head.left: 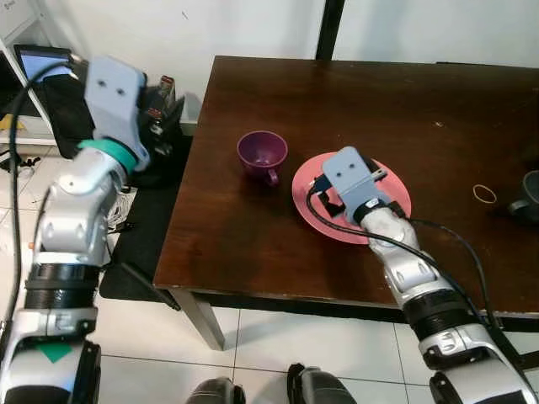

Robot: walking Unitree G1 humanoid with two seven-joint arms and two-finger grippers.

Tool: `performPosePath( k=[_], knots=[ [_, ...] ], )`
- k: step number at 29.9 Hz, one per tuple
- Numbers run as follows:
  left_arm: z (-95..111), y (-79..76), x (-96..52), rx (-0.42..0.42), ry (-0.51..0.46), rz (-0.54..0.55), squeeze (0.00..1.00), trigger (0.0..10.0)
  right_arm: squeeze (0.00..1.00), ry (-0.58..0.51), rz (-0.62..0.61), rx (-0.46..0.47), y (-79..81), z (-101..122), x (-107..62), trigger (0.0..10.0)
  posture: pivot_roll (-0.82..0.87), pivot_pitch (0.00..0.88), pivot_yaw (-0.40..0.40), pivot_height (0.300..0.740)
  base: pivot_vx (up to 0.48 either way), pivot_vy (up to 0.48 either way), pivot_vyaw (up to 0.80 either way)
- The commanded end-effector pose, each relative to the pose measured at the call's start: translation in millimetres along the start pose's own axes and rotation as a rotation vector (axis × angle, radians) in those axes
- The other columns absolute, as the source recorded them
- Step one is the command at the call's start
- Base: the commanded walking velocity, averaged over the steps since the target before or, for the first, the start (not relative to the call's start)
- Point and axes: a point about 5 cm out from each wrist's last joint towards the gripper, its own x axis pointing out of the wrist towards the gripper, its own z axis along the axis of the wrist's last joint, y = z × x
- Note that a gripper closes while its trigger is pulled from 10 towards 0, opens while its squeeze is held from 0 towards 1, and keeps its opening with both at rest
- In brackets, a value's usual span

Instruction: Setting the table

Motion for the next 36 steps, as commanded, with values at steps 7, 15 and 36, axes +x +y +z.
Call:
performPosePath(
  k=[7, 15, 36],
  knots=[
    [10, 1.6, 1.8, -0.041, -0.019, -0.018, 0.00, 10.0, 0.00, 0.115, 0.170, -0.057, 27.2, -28, -7.2, 10.0, 0.07, 0.009, 0.051, 0.740, 0.000, 0.000, 0.00],
    [-8, -27.4, 0.2, -0.094, 0.042, -0.109, 0.00, 10.0, 0.00, 0.077, 0.281, -0.055, 45.8, -27, -25.5, 10.0, 0.06, 0.021, 0.056, 0.740, 0.000, 0.000, 0.00],
    [-17, -40.0, 0.5, -0.135, 0.077, -0.133, 0.00, 10.0, 0.00, 0.244, -0.065, 0.075, -10.5, -53, -35.0, 10.0, 0.04, 0.028, 0.064, 0.740, 0.000, 0.000, 0.00]
  ],
)
